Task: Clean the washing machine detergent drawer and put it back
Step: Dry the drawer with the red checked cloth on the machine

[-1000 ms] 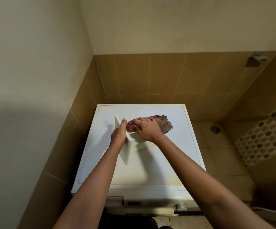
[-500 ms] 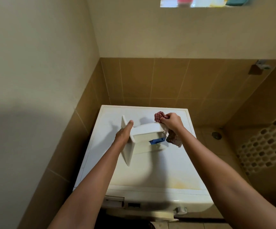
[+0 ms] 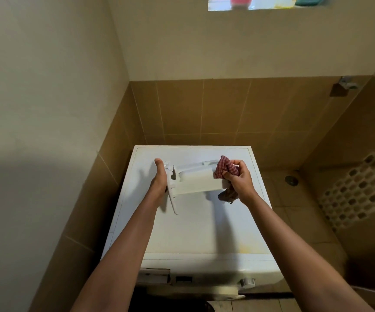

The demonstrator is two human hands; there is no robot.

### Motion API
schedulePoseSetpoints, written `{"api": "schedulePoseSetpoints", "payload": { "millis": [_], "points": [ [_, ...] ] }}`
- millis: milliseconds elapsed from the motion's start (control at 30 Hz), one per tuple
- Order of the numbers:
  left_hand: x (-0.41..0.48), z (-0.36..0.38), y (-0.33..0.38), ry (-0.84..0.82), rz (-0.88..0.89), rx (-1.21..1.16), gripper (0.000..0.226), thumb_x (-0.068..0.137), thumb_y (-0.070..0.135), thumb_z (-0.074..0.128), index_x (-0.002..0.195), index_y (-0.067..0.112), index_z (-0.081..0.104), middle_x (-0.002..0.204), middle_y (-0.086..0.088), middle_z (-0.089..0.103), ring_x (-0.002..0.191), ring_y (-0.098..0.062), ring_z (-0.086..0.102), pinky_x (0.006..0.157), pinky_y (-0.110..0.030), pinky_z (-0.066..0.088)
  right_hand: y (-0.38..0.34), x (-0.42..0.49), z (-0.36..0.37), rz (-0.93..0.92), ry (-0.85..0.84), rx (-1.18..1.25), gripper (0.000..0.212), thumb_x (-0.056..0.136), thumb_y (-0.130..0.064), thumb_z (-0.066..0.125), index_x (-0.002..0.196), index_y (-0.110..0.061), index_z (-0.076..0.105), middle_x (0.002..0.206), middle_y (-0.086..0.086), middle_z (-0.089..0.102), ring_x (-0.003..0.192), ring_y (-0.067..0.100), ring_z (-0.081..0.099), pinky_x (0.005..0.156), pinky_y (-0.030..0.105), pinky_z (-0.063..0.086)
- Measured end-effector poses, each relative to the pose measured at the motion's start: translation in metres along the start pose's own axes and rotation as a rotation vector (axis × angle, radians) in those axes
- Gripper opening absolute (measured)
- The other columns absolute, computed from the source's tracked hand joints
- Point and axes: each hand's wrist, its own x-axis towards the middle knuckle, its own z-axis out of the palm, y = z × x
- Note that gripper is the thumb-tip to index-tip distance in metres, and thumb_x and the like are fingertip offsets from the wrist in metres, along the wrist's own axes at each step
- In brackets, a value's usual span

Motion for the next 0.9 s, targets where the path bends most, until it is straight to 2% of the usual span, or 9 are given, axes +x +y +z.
{"api": "schedulePoseSetpoints", "payload": {
  "millis": [100, 233, 300, 367, 433, 533, 667, 833, 900],
  "points": [
    [0.002, -0.004, -0.004, -0.004, -0.009, -0.013, 0.08, 0.092, 0.072, 0.012, 0.128, 0.02, 0.061, 0.117, -0.009, 0.068, 0.104, -0.023, 0.063, 0.097, -0.034, 0.049, 0.016, -0.012, -0.006, 0.038, -0.019, 0.006, 0.03, 0.085, 0.003, 0.061, 0.097, -0.023, 0.055, 0.092, 0.009, 0.06, 0.078, 0.02, 0.06, 0.064, 0.037, 0.055],
    [0.004, -0.007, -0.022, 0.013, -0.048, 0.075, 0.071, 0.095, 0.066, 0.031, 0.132, 0.011, 0.055, 0.124, -0.011, 0.063, 0.114, -0.028, 0.058, 0.105, -0.042, 0.045, 0.039, -0.028, -0.014, 0.095, -0.091, -0.028, 0.035, 0.082, 0.013, 0.057, 0.098, -0.018, 0.053, 0.099, 0.019, 0.059, 0.082, 0.028, 0.063, 0.071, 0.044, 0.059],
    [0.003, -0.006, -0.037, 0.047, -0.035, 0.191, 0.065, 0.096, 0.06, 0.037, 0.127, 0.006, 0.055, 0.111, -0.007, 0.064, 0.105, -0.026, 0.059, 0.098, -0.038, 0.047, 0.047, -0.034, -0.017, 0.116, -0.105, -0.039, 0.035, 0.081, 0.017, 0.057, 0.098, -0.014, 0.053, 0.099, 0.022, 0.059, 0.082, 0.033, 0.064, 0.071, 0.045, 0.059],
    [0.001, -0.002, -0.052, 0.076, 0.036, 0.298, 0.047, 0.099, 0.054, 0.038, 0.12, 0.015, 0.055, 0.092, 0.002, 0.058, 0.094, -0.023, 0.056, 0.085, -0.031, 0.045, 0.055, -0.04, -0.019, 0.135, -0.11, -0.054, 0.035, 0.081, 0.019, 0.057, 0.097, -0.012, 0.052, 0.094, 0.02, 0.061, 0.079, 0.031, 0.067, 0.066, 0.037, 0.06],
    [-0.001, 0.003, -0.066, 0.095, 0.094, 0.374, 0.033, 0.101, 0.047, 0.038, 0.109, 0.021, 0.056, 0.088, 0.002, 0.059, 0.092, -0.025, 0.058, 0.079, -0.03, 0.043, 0.06, -0.046, -0.02, 0.146, -0.103, -0.1, 0.035, 0.08, 0.019, 0.056, 0.094, -0.012, 0.053, 0.085, 0.013, 0.062, 0.07, 0.015, 0.067, 0.059, 0.025, 0.056],
    [-0.006, 0.008, -0.079, 0.156, 0.134, 0.433, 0.038, 0.102, 0.04, 0.037, 0.109, 0.011, 0.061, 0.092, -0.006, 0.058, 0.087, -0.024, 0.056, 0.075, -0.029, 0.039, 0.066, -0.05, -0.021, 0.171, -0.096, -0.166, 0.035, 0.078, 0.02, 0.054, 0.093, -0.012, 0.054, 0.081, 0.006, 0.061, 0.062, 0.004, 0.063, 0.052, 0.016, 0.048],
    [-0.009, 0.01, -0.092, 0.19, 0.141, 0.488, 0.045, 0.103, 0.035, 0.035, 0.116, -0.001, 0.058, 0.117, -0.023, 0.055, 0.111, -0.035, 0.053, 0.086, -0.034, 0.039, 0.072, -0.053, -0.022, 0.221, -0.103, -0.206, 0.033, 0.078, 0.018, 0.052, 0.096, -0.01, 0.055, 0.091, 0.01, 0.061, 0.074, 0.018, 0.057, 0.058, 0.026, 0.046],
    [-0.011, 0.013, -0.097, 0.213, 0.151, 0.461, 0.051, 0.101, 0.041, 0.037, 0.107, -0.003, 0.061, 0.12, -0.022, 0.053, 0.097, -0.031, 0.051, 0.079, -0.03, 0.036, 0.073, -0.054, -0.022, 0.252, -0.128, -0.208, 0.03, 0.077, 0.015, 0.055, 0.096, -0.008, 0.056, 0.088, 0.015, 0.064, 0.079, 0.026, 0.061, 0.07, 0.035, 0.049],
    [-0.01, 0.014, -0.096, 0.225, 0.128, 0.435, 0.057, 0.101, 0.045, 0.036, 0.113, -0.006, 0.059, 0.121, -0.02, 0.047, 0.109, -0.035, 0.051, 0.088, -0.033, 0.04, 0.07, -0.053, -0.024, 0.241, -0.143, -0.216, 0.027, 0.079, 0.012, 0.058, 0.097, -0.009, 0.057, 0.089, 0.018, 0.066, 0.082, 0.029, 0.062, 0.076, 0.04, 0.052]
  ]
}}
